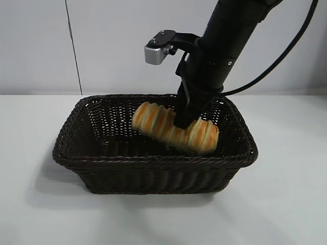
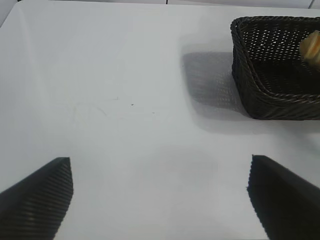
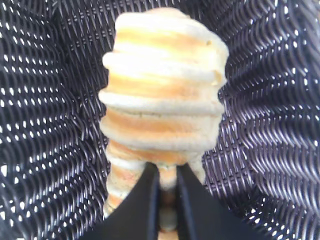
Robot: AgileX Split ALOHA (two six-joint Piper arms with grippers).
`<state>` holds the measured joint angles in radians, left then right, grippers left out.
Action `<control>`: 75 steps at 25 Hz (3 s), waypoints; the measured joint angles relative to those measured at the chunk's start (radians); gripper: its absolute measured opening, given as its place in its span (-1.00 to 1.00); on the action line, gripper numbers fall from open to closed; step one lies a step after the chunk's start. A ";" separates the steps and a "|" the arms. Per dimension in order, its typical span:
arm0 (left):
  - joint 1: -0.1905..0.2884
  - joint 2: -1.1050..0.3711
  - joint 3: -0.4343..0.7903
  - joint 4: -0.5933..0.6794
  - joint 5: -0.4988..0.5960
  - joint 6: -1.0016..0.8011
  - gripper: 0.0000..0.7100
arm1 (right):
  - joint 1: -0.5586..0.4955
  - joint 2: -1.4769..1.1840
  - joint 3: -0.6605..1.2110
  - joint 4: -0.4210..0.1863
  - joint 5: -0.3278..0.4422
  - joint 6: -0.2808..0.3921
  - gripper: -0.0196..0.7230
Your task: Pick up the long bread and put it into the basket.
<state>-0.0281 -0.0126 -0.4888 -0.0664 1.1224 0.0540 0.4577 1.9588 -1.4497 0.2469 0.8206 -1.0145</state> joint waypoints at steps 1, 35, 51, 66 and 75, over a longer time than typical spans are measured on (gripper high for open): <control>0.000 0.000 0.000 0.000 0.000 0.000 0.93 | 0.000 0.000 0.000 0.000 0.000 0.000 -0.33; 0.000 0.000 0.000 0.000 0.000 0.000 0.93 | -0.217 -0.011 -0.449 -0.295 0.414 0.880 0.92; 0.000 0.000 0.000 0.000 0.000 0.000 0.93 | -0.641 -0.011 -0.449 -0.301 0.415 0.885 0.92; 0.000 0.000 0.000 0.000 0.000 0.000 0.93 | -0.651 -0.467 -0.321 -0.149 0.428 0.883 0.92; 0.000 0.000 0.000 0.000 0.000 0.000 0.93 | -0.651 -0.821 -0.146 -0.149 0.442 0.883 0.92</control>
<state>-0.0281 -0.0126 -0.4888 -0.0664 1.1224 0.0540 -0.1937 1.1375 -1.5953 0.0980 1.2622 -0.1311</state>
